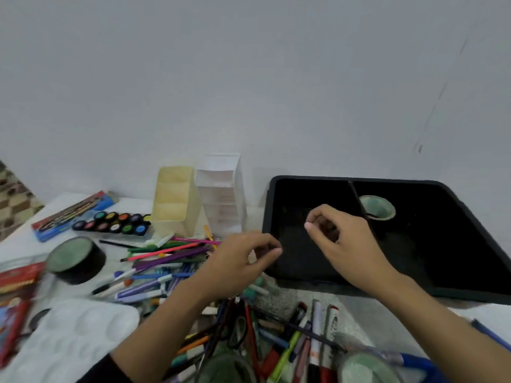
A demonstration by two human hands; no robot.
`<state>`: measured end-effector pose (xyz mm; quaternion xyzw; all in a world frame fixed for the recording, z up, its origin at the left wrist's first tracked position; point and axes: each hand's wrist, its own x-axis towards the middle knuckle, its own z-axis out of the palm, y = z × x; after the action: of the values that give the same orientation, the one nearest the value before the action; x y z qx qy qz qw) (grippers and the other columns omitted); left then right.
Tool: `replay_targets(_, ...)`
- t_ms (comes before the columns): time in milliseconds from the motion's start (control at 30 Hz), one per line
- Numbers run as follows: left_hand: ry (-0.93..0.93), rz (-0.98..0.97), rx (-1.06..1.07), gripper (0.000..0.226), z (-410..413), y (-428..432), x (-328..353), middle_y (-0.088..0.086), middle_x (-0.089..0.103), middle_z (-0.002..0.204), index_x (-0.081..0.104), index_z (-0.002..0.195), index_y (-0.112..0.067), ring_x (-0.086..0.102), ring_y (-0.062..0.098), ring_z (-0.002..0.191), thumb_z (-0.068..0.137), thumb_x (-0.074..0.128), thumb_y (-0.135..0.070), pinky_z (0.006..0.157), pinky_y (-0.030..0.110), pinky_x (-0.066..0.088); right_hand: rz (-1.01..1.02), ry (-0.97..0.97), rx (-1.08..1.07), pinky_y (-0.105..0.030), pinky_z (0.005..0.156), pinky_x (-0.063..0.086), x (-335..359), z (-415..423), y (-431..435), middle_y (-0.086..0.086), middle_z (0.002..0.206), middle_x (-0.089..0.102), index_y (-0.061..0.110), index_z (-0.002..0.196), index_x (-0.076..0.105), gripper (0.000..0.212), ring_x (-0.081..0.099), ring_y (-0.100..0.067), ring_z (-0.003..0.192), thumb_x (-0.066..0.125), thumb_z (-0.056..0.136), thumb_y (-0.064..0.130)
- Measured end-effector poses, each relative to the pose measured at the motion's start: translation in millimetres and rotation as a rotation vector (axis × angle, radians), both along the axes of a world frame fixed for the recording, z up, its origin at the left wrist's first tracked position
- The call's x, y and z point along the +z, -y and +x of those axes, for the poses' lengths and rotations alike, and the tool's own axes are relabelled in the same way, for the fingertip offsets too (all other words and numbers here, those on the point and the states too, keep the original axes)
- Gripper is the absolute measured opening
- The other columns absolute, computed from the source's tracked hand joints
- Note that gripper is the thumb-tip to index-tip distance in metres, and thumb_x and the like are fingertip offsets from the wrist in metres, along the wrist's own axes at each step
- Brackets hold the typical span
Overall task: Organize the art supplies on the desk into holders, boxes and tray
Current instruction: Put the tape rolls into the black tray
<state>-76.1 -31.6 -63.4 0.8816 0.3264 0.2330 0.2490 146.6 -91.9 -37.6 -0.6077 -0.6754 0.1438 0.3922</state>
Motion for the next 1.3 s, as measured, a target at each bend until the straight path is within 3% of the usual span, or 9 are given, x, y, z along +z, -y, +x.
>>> replay_targets(333,-0.045,0.064,0.352,0.007,-193,-16,-4,-0.013,0.062,0.075,0.070,0.101,-0.028,0.058,0.008,0.074,0.096,0.065,-0.028,0.063,0.017,0.042,-0.166,0.164,0.263,-0.035,0.065,0.053,-18,-166,-38,0.012,0.073,0.063,0.029,0.087,0.063,0.007,0.059,-0.006,0.069,0.065,0.095,0.031)
replay_targets(467,-0.198,0.112,0.498,0.023,-277,-39,-21,-0.014,0.058,0.104,0.061,0.118,-0.034,0.054,0.005,0.092,0.096,0.063,-0.032,0.076,0.024,0.043,-0.231,0.259,0.301,-0.036,0.067,0.053,-24,-231,-61,0.013,0.076,0.061,0.030,0.091,0.062,0.004,0.057,-0.004,0.071,0.063,0.095,0.031)
replay_targets(567,-0.377,0.059,0.578,0.039,-324,-59,-39,-0.008,0.051,0.132,0.048,0.133,-0.033,0.047,0.015,0.123,0.097,0.060,-0.039,0.101,0.036,0.038,-0.271,0.259,0.273,-0.038,0.067,0.054,-37,-264,-74,0.014,0.073,0.061,0.030,0.088,0.062,0.006,0.058,-0.005,0.069,0.062,0.094,0.030)
replay_targets(633,-0.443,0.049,0.552,0.039,-343,-71,-50,-0.005,0.051,0.137,0.043,0.132,-0.032,0.045,0.019,0.128,0.097,0.057,-0.042,0.104,0.041,0.034,-0.300,0.240,0.240,-0.039,0.066,0.054,-46,-280,-78,0.016,0.073,0.062,0.032,0.087,0.061,0.007,0.059,-0.004,0.069,0.061,0.094,0.032)
replay_targets(800,-0.371,0.028,0.435,0.040,-358,-80,-61,0.002,0.067,0.104,0.044,0.129,-0.023,0.061,0.027,0.098,0.094,0.065,-0.022,0.085,0.037,0.040,-0.341,0.232,0.163,-0.028,0.063,0.050,-59,-299,-71,0.015,0.077,0.065,0.032,0.089,0.064,0.007,0.060,-0.004,0.072,0.062,0.096,0.030)
replay_targets(900,-0.284,0.104,0.363,0.040,-357,-83,-56,0.000,0.063,0.110,0.051,0.123,-0.022,0.058,0.022,0.098,0.089,0.066,-0.007,0.081,0.036,0.046,-0.331,0.172,0.128,-0.020,0.062,0.046,-58,-294,-64,0.019,0.078,0.065,0.035,0.089,0.064,0.008,0.061,-0.001,0.076,0.064,0.096,0.030)
replay_targets(1033,-0.178,0.258,0.218,0.027,-336,-75,-33,-0.003,0.062,0.110,0.057,0.113,-0.022,0.056,0.021,0.097,0.090,0.059,-0.007,0.078,0.035,0.045,-0.261,0.093,0.022,-0.013,0.066,0.044,-43,-271,-44,0.016,0.081,0.067,0.029,0.088,0.067,0.008,0.062,-0.001,0.079,0.067,0.094,0.024)
replay_targets(1133,-0.113,0.272,0.104,0.024,-303,-61,-17,-0.005,0.063,0.108,0.058,0.114,-0.025,0.055,0.019,0.096,0.092,0.050,-0.018,0.082,0.040,0.046,-0.278,0.067,0.003,-0.018,0.063,0.045,-26,-236,-21,0.009,0.080,0.068,0.025,0.087,0.068,0.008,0.062,-0.009,0.077,0.068,0.095,0.023)
replay_targets(1300,-0.064,0.178,-0.073,0.024,-233,-33,-14,-0.008,0.060,0.106,0.058,0.116,-0.028,0.045,0.005,0.094,0.095,0.048,-0.021,0.080,0.028,0.039,-0.529,0.207,0.157,-0.026,0.069,0.051,-11,-177,25,0.008,0.084,0.069,0.027,0.092,0.069,0.007,0.063,-0.009,0.077,0.075,0.089,0.031)
